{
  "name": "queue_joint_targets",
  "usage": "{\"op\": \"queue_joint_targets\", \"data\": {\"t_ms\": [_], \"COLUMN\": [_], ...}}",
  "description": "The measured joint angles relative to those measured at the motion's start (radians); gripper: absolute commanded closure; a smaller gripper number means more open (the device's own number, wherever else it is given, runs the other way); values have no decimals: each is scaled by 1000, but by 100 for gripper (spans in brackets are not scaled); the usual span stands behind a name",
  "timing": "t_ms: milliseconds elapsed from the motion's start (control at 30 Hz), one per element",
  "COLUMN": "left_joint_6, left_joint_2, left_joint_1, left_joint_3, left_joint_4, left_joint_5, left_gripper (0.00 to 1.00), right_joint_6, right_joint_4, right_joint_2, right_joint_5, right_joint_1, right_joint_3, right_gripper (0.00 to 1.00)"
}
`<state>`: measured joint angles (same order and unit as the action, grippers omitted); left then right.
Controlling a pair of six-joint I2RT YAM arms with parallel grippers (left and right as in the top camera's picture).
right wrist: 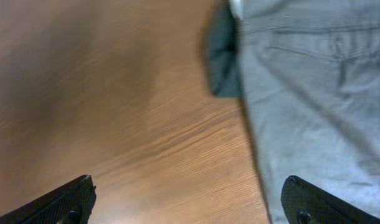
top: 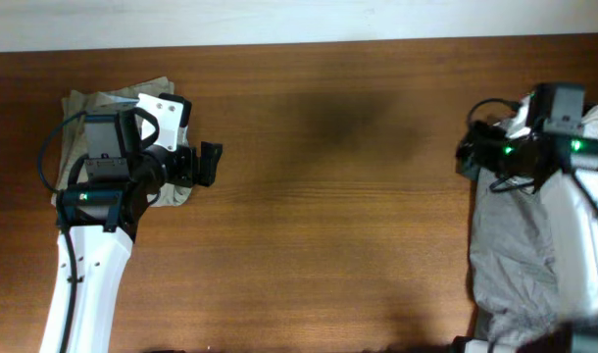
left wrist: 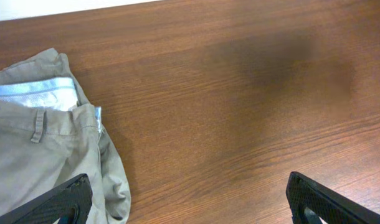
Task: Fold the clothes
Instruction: 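Reach the right gripper into the right pile and grasp the grey shorts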
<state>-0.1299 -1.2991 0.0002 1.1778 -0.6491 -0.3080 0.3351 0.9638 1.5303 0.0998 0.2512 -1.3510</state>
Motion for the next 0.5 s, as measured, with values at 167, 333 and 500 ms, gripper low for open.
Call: {"op": "queue_joint_targets", "data": {"t_ms": [167,333,500], "left_joint_6": [0,0,0], "left_joint_2": [-83,-133,-134], "left_joint_1": [-8,-60,-64], "left_joint_3": [3,3,3], "left_joint_4": [-56,-62,-62], "left_joint_5": [-3,-3,-3], "left_gripper": [1,1,1], "right_joint_6": [34,96,164], "right_joint_4": [-47,-175,-245], "right_joint_2": [395,636,738], "right_joint_5": [-17,-40,-153], "right_joint_1": [70,70,70], "right_joint_3": [-262,-465,-465], "right_gripper": [9,21,42]}}
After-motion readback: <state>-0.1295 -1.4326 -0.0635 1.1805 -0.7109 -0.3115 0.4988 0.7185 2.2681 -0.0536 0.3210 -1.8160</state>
